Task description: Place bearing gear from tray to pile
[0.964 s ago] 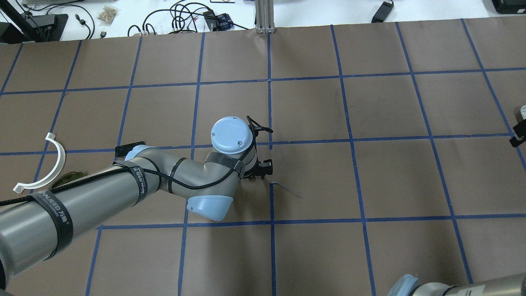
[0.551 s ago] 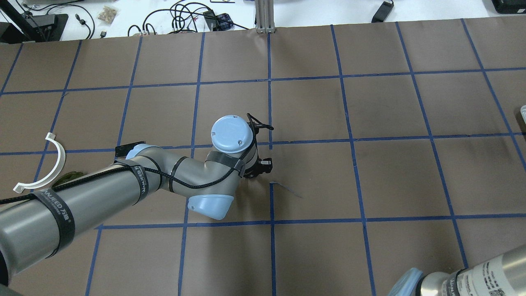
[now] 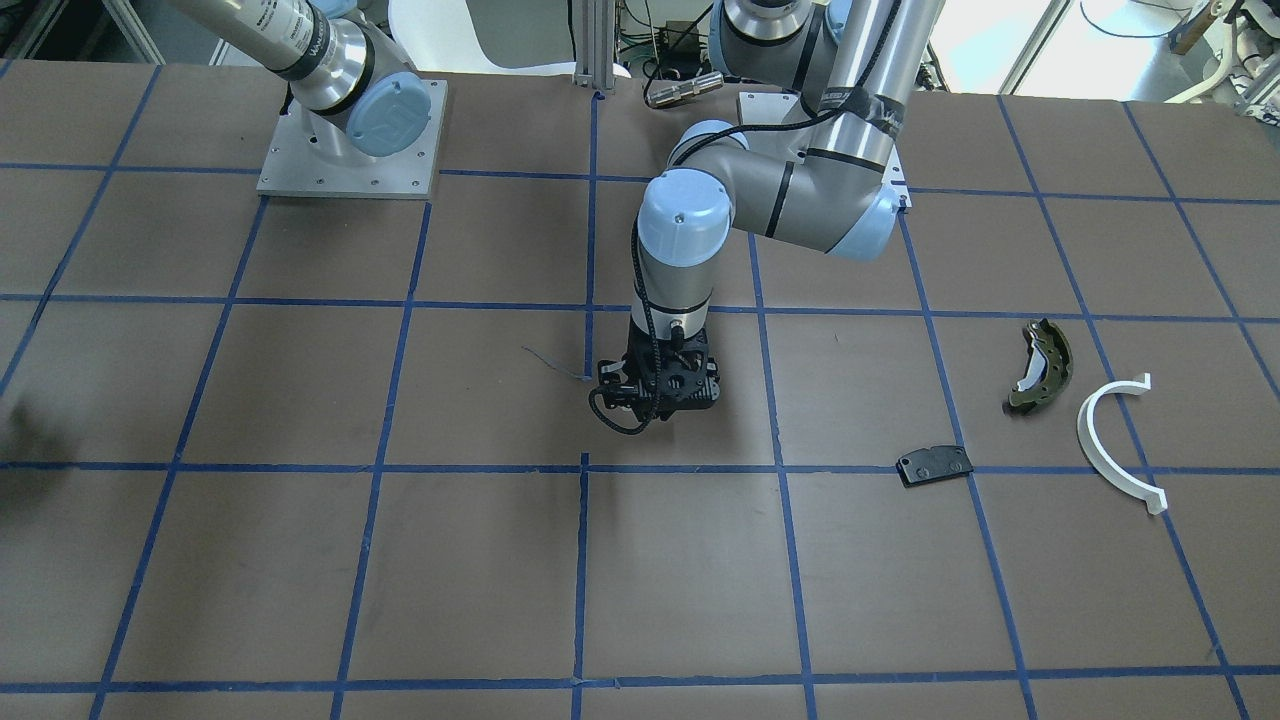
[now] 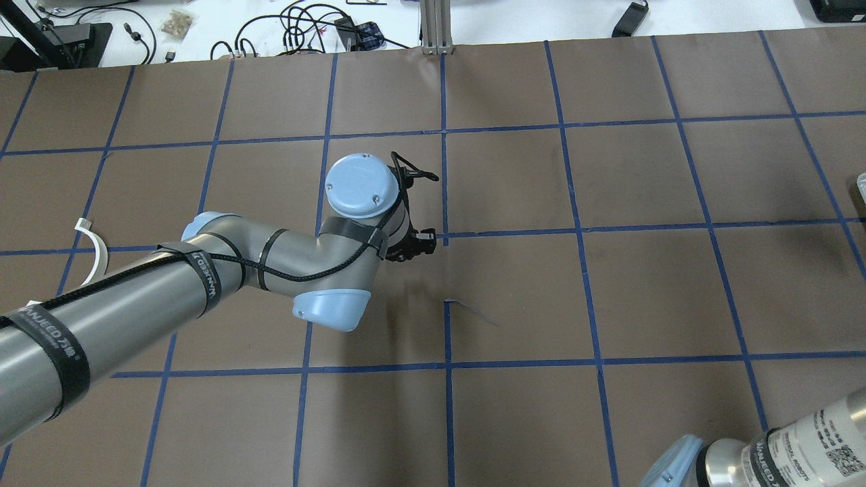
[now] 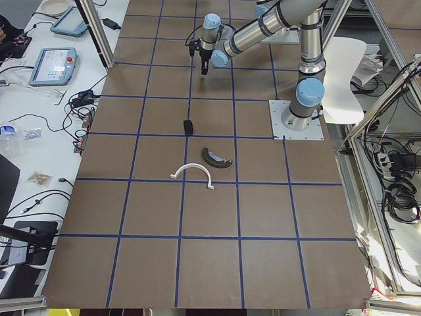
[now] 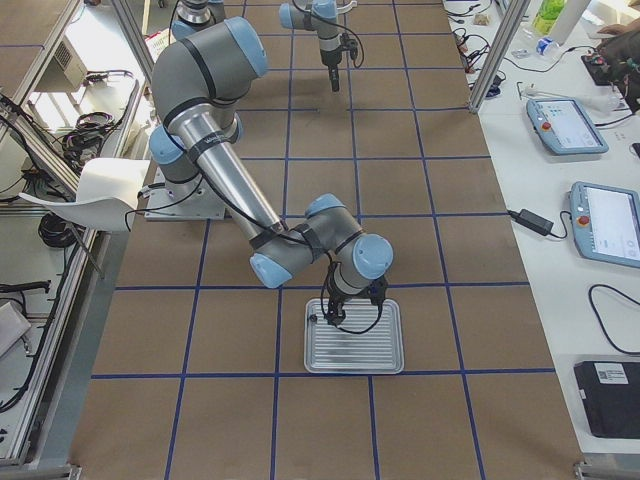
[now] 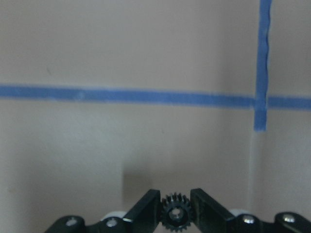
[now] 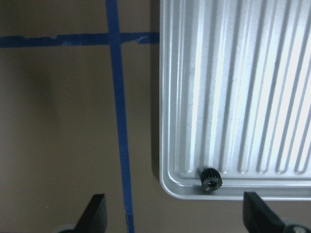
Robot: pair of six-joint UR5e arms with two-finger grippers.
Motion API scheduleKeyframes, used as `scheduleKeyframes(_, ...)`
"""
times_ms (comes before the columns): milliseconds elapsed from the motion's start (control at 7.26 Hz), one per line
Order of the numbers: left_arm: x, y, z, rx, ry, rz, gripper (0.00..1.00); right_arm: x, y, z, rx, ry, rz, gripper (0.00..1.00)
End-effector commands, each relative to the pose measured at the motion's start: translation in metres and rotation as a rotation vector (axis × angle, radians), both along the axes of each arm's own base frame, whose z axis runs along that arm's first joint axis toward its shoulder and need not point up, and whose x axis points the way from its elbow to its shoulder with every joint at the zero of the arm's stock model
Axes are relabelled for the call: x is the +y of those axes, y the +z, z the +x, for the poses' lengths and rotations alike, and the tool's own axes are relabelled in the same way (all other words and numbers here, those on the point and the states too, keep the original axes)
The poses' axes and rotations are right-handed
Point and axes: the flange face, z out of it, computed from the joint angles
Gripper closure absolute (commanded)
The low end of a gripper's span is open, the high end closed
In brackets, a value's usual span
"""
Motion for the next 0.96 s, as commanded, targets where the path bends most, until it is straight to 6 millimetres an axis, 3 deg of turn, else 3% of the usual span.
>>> scheduleKeyframes(0, -0.037, 0.054, 0.091, -0.055, -0.078, 0.116, 1.0, 0.006, -0.034, -0.013, -0.031, -0.022, 0.032, 0.02)
scheduleKeyframes(138, -0.04, 0.062, 0.141, -0.054, -0.077, 0.146, 1.0, 0.006, -0.04, -0.014, -0.034, -0.032, 0.038, 0.13)
scheduleKeyframes(551, -0.017, 0.05, 0.284, -0.09, -0.201, 0.229, 1.0, 0.005, -0.041, -0.021, -0.027, -0.027, 0.04, 0.18)
scheduleKeyframes(827, -0.008, 0.02, 0.368, -0.107, -0.34, 0.216, 1.0, 0.001, -0.045, -0.03, -0.017, -0.022, 0.046, 0.22)
